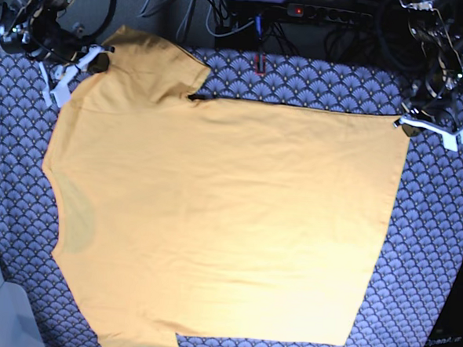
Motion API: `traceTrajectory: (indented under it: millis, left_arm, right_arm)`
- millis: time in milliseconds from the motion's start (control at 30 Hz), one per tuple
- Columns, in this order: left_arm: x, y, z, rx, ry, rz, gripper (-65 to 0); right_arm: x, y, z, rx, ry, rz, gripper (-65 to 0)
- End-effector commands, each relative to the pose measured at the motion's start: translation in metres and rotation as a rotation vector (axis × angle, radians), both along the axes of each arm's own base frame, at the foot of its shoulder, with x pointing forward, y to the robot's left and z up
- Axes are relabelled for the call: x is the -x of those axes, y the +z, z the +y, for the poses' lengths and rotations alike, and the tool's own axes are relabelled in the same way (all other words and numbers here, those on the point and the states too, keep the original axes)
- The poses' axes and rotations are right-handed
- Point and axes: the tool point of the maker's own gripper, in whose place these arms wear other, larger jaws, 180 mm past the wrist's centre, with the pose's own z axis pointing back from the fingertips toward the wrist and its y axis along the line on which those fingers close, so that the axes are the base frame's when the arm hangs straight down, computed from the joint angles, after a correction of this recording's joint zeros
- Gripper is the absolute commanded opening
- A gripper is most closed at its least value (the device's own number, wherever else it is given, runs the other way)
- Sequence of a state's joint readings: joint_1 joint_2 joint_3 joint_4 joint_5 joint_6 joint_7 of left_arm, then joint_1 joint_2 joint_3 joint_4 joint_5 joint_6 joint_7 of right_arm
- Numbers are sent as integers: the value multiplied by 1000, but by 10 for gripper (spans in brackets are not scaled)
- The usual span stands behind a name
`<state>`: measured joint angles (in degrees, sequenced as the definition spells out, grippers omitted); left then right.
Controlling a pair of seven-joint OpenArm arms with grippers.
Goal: Fold the T-shirt properly
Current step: 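Move the left gripper to the shirt's side corner and grasp both corners, then lift the shirt edge with both grippers and fold it over the shirt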
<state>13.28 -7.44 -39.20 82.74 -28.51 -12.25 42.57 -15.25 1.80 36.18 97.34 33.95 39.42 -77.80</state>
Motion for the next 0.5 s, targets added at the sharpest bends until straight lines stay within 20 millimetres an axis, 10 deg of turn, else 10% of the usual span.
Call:
traceTrajectory:
  millis: [0, 467]
  left_arm:
    - [14, -12, -6, 15, -24, 84, -650]
    - [-18, 46, -1, -86, -56, -63, -650]
  right_arm:
    - [2, 1, -3, 19, 18, 8, -650]
    - [-31, 45, -22, 148, 60, -137, -650]
